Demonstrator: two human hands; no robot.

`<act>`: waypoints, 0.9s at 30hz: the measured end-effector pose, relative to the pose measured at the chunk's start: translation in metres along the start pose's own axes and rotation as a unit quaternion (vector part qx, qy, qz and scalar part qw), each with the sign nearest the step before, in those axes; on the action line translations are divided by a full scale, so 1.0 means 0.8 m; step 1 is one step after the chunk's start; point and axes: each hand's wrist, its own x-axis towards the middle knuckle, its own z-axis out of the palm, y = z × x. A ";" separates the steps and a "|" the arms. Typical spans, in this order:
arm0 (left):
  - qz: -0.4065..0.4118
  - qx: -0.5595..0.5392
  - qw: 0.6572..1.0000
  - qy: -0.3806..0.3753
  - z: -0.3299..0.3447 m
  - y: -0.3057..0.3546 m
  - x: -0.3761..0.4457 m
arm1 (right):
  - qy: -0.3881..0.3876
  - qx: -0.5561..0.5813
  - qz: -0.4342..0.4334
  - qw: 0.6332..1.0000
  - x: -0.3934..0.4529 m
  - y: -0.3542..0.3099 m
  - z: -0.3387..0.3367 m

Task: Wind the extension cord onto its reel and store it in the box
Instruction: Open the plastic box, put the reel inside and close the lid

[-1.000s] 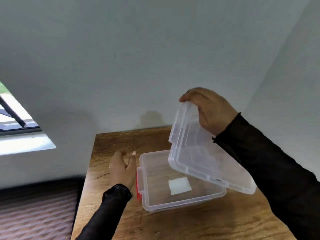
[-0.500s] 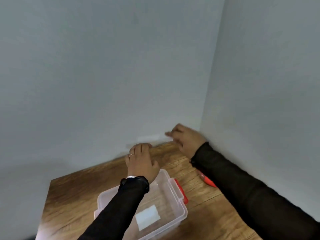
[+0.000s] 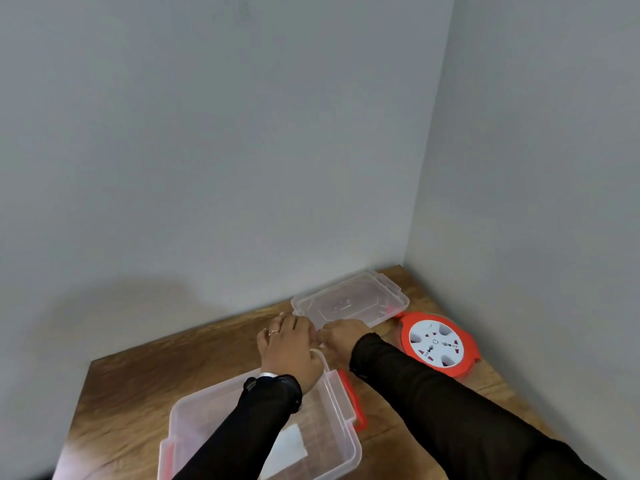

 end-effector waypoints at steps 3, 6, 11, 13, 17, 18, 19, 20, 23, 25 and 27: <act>0.001 0.004 1.000 -0.005 0.006 0.006 0.006 | -0.037 -0.003 0.002 0.999 0.009 0.006 0.014; 0.012 -0.003 1.000 -0.008 0.011 0.019 0.013 | -0.004 0.077 0.033 0.996 0.004 0.021 0.016; 0.079 -0.074 0.994 -0.015 0.038 0.074 0.034 | 0.164 0.206 0.151 0.953 -0.051 0.099 0.001; 0.059 -0.176 0.982 -0.042 0.055 0.111 0.041 | 0.189 0.164 0.256 0.934 -0.080 0.134 -0.001; -0.088 -0.349 0.920 -0.152 0.085 0.175 0.049 | 0.023 0.158 0.459 0.874 -0.128 0.185 0.000; -0.106 -0.362 0.909 -0.179 0.093 0.187 0.049 | 0.001 0.209 0.475 0.855 -0.136 0.194 0.002; -0.119 -0.370 0.900 -0.199 0.098 0.195 0.049 | -0.017 0.260 0.480 0.838 -0.140 0.201 0.006; -0.128 -0.375 0.893 -0.212 0.104 0.201 0.049 | -0.027 0.300 0.479 0.825 -0.144 0.206 0.011; -0.147 -0.353 0.896 -0.225 0.111 0.207 0.043 | -0.015 0.385 0.483 0.787 -0.153 0.209 0.023; -0.151 -0.345 0.898 -0.226 0.109 0.207 0.040 | 0.001 0.456 0.487 0.745 -0.161 0.205 0.024; -0.150 -0.345 0.898 -0.229 0.107 0.204 0.035 | 0.020 0.537 0.471 0.699 -0.171 0.201 0.019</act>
